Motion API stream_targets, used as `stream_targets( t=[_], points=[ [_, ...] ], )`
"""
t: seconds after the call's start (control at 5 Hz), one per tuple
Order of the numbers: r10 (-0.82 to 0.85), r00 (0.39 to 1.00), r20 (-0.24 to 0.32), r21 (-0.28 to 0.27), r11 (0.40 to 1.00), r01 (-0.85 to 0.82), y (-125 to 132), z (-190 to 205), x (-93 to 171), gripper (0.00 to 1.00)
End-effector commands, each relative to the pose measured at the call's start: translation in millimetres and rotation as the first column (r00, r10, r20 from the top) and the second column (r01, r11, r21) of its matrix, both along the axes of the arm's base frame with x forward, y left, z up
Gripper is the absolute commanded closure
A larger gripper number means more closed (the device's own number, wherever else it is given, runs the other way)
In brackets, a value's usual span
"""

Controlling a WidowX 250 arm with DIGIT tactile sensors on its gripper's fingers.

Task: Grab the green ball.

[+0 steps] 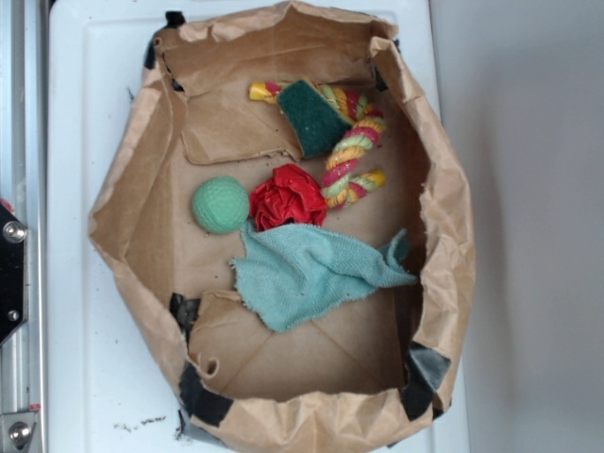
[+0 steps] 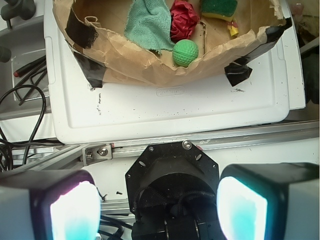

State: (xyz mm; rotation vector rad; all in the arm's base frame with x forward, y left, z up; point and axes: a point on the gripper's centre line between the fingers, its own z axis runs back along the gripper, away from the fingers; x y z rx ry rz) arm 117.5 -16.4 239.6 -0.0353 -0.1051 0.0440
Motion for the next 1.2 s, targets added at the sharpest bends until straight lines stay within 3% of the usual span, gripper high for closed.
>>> stream_targets(
  t=[0.0, 0.2, 0.4, 0.6, 0.8, 1.0],
  points=[
    [0.05, 0.997, 0.066, -0.023, 0.999, -0.049, 2, -1, 51, 0.0],
    [0.039, 0.992, 0.122, 0.001, 0.999, -0.039, 10, -7, 100, 0.0],
    [-0.019, 0.99, 0.14, 0.049, 0.999, 0.013, 24, -22, 130, 0.0],
    [-0.168, 0.975, 0.145, 0.088, 0.984, 0.156, 52, -43, 138, 0.0],
    [-0.213, 0.969, 0.126, 0.112, 0.973, 0.199, 66, -59, 142, 0.0],
    [-0.206, 0.973, 0.108, 0.119, 0.974, 0.193, 62, -69, 146, 0.0]
  ],
)
